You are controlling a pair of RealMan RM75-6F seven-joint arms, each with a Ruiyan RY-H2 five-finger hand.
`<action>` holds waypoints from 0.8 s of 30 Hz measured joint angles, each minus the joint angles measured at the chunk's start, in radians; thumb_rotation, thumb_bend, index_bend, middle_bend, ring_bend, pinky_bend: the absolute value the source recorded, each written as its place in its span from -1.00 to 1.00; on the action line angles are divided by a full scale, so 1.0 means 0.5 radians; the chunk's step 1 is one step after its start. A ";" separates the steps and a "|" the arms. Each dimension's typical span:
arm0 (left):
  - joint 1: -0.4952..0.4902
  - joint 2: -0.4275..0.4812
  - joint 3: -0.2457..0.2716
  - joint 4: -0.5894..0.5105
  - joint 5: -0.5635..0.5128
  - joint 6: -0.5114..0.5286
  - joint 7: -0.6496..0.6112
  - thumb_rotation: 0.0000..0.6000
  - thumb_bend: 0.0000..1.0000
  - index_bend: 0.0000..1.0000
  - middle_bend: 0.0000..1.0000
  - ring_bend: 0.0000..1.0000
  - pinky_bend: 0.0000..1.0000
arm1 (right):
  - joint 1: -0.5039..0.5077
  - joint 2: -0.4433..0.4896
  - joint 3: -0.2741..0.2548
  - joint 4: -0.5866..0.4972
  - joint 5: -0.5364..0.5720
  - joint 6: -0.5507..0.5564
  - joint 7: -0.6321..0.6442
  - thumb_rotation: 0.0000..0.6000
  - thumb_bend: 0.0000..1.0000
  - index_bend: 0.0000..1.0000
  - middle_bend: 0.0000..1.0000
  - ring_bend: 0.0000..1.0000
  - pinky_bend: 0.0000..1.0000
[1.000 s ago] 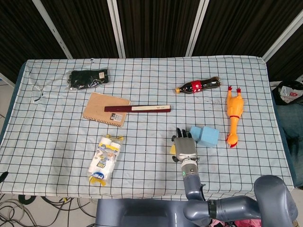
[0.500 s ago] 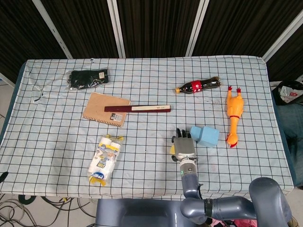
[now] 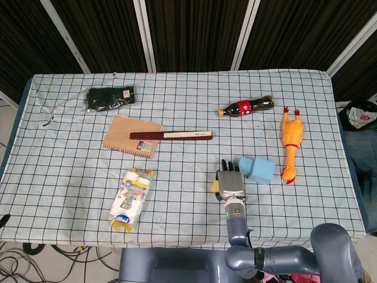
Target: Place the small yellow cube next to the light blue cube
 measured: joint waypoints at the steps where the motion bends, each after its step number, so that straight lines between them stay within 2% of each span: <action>1: 0.000 0.000 0.000 0.000 0.000 0.000 0.000 1.00 -0.92 -0.61 -0.87 -1.00 -1.00 | -0.003 -0.001 0.002 0.001 -0.001 -0.002 0.000 1.00 -0.49 -0.13 -1.00 -1.00 -0.82; 17: 0.000 0.003 0.001 0.000 0.002 -0.002 -0.007 1.00 -0.92 -0.61 -0.87 -1.00 -1.00 | -0.031 -0.021 0.026 -0.002 -0.110 -0.023 0.013 1.00 -0.42 -0.11 -1.00 -1.00 -0.82; 24: 0.000 0.002 0.001 0.001 0.002 -0.001 -0.005 1.00 -0.92 -0.61 -0.87 -1.00 -1.00 | -0.040 0.046 0.070 -0.160 -0.183 0.029 0.010 1.00 -0.44 -0.11 -1.00 -1.00 -0.82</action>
